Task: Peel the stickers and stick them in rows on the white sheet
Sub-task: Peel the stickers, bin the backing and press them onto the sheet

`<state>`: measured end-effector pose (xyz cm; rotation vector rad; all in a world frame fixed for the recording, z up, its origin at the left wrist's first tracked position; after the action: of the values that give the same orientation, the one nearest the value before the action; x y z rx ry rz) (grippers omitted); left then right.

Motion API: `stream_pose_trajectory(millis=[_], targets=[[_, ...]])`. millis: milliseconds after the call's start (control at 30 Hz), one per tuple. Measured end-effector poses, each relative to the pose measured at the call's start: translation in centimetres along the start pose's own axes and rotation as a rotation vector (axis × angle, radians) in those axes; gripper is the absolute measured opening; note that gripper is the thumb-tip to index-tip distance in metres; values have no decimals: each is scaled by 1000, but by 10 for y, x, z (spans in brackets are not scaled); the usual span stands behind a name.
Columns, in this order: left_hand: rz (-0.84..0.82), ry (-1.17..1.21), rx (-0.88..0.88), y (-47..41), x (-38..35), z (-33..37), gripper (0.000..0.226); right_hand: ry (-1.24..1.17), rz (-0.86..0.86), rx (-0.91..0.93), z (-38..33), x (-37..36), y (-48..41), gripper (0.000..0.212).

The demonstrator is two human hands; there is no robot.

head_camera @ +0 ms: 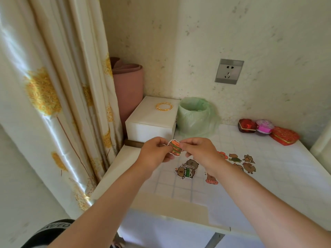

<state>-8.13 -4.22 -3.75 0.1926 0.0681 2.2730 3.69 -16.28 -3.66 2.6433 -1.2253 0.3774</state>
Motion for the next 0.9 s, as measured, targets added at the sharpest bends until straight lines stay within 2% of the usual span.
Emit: stream_pose_trajectory(millis=[167, 267, 367, 533, 600, 733, 833, 900], targets=[[-51, -339, -131, 13, -17, 18, 6, 19, 66, 53, -13, 22, 19, 7], [-89, -384, -177, 19, -28, 31, 9, 57, 55, 109, -19, 36, 28, 6], [-111, -459, -260, 22, -38, 47, 10, -7, 51, 105, -23, 53, 35, 3], [-181, -378, -281, 19, -54, 65, 9, -190, -19, 21, -25, 82, 38, 9], [-198, -358, -270, 17, -63, 68, 9, -130, -9, 28, -22, 92, 37, 7], [-242, -373, -252, 11, -85, 68, 11, 56, 116, 149, -15, 105, 33, 4], [-248, -398, -250, 5, -96, 68, 11, 86, 151, 214, -9, 109, 32, 7], [-250, -413, -259, 1, -101, 68, 10, 76, 151, 194, -7, 114, 30, 7]])
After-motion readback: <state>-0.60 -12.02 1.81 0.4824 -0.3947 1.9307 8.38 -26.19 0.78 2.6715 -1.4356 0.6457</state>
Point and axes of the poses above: each hand's wrist, its own y-axis away from the middle knuckle, its own x-axis out of the back of the hand, z = x × y, the point moved 2 cm from there along -y, towards the middle knuckle, and after that the axes turned 1 degree about -y, right-handed, at the moved point
